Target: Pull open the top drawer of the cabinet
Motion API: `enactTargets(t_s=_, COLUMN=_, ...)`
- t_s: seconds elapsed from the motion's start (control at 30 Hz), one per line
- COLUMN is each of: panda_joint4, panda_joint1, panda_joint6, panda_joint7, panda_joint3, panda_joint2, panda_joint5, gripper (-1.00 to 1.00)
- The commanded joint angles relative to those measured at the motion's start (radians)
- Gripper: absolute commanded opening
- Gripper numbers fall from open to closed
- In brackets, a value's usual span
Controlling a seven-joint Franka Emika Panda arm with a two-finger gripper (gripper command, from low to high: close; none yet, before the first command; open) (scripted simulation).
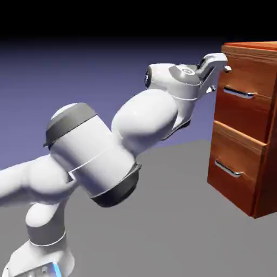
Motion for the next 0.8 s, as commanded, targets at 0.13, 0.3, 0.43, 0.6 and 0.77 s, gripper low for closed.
enactTargets(t_s=0.13, panda_joint4=0.059, panda_joint1=0.137, panda_joint6=-0.051, panda_joint7=-0.218, panda_joint3=-0.098, panda_joint2=-0.042, panda_joint5=-0.19, gripper=0.0)
enactTargets(t_s=0.3, panda_joint4=0.154, panda_joint1=0.242, panda_joint6=-0.046, panda_joint7=-0.319, panda_joint3=-0.16, panda_joint2=-0.067, panda_joint5=-0.27, gripper=0.0)
enactTargets(t_s=0.43, panda_joint4=0.284, panda_joint1=0.333, panda_joint6=-0.002, panda_joint7=-0.346, panda_joint3=-0.204, panda_joint2=-0.082, panda_joint5=-0.279, gripper=0.0)
enactTargets(t_s=0.6, panda_joint4=0.175, panda_joint1=0.258, panda_joint6=-0.041, panda_joint7=-0.325, panda_joint3=-0.169, panda_joint2=-0.072, panda_joint5=-0.273, gripper=-1.0)
enactTargets(t_s=0.77, panda_joint4=-0.006, panda_joint1=0.129, panda_joint6=-0.103, panda_joint7=-0.295, panda_joint3=-0.099, panda_joint2=-0.061, panda_joint5=-0.257, gripper=-1.0)
